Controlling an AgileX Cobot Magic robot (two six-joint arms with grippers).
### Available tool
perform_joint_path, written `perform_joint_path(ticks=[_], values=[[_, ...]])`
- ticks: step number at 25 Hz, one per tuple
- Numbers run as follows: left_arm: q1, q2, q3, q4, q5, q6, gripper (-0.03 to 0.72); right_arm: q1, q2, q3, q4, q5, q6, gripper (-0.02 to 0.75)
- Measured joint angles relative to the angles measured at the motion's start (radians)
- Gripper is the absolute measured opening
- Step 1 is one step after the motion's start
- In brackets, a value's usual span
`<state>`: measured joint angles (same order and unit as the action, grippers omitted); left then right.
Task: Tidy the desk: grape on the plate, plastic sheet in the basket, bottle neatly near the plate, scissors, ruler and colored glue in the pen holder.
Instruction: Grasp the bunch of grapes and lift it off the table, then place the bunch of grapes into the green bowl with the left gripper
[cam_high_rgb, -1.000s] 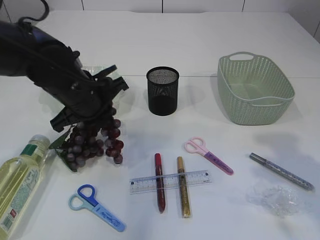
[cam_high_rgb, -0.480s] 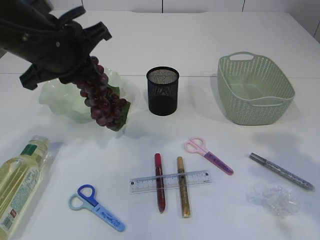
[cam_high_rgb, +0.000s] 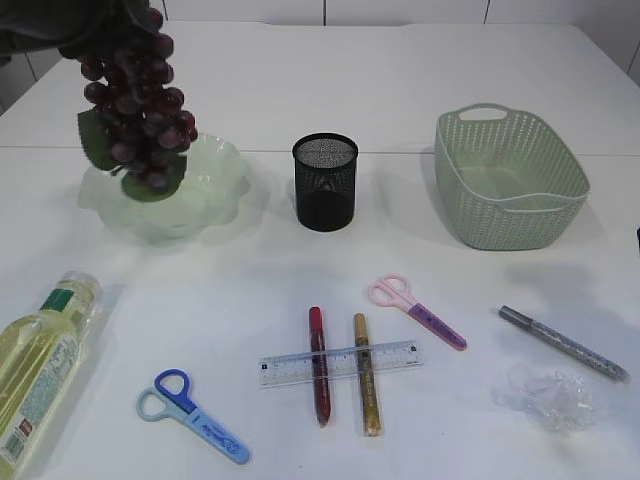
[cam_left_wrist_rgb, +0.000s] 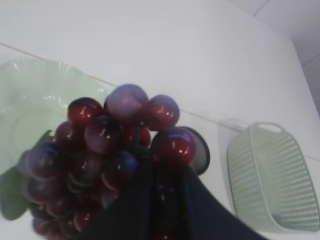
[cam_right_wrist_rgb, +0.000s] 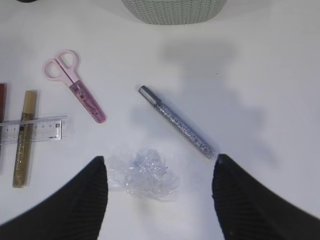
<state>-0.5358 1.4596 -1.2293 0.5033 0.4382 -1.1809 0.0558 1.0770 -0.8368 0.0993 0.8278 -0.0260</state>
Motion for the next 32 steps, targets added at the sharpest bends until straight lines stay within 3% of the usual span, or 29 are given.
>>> perform_joint_path(ticks=[10,17,28,30,32], values=[[0.158,0.154,-0.19,0.077,-0.089,0.0,0.056,0.002,0.005,0.0,0.024,-0.004,0.0,0.512],[0.18,0.361,-0.302,0.142,-0.154,0.0,0.056,0.002,0.005,-0.002,0.03,0.031,0.0,0.512],[0.225,0.567,-0.315,0.18,-0.229,0.0,0.057,0.002,0.005,-0.002,0.03,0.049,-0.002,0.512],[0.227,0.567,-0.315,0.199,-0.213,0.0,0.076,0.002,0.005,-0.002,0.03,0.049,-0.002,0.512],[0.227,0.567,-0.317,0.203,-0.194,0.0,0.154,0.002,0.005,-0.002,0.03,0.049,-0.002,0.512]])
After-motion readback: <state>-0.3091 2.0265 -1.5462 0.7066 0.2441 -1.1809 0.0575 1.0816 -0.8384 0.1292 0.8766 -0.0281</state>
